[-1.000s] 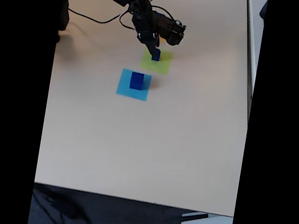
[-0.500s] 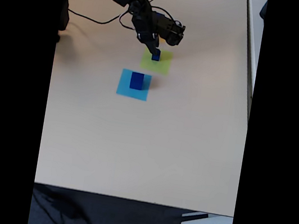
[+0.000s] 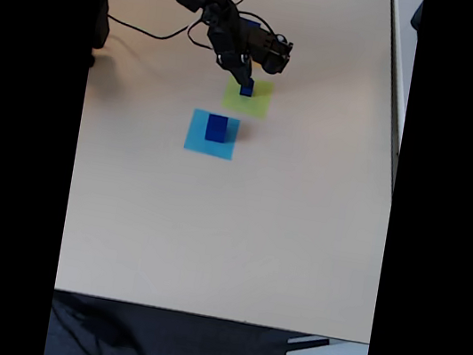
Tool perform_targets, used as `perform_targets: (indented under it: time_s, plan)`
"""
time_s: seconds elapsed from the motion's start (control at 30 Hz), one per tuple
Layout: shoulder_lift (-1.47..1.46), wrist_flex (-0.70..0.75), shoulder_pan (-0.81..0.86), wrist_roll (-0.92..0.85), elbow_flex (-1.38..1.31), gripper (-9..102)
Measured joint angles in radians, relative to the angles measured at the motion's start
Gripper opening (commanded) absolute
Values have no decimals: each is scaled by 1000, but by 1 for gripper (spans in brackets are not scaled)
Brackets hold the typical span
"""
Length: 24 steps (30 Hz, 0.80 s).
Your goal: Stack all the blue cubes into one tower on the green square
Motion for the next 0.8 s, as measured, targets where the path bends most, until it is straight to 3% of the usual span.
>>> perform_targets:
  time_s: [0.8]
  plan:
    - [0, 0, -2, 0, 0, 0]
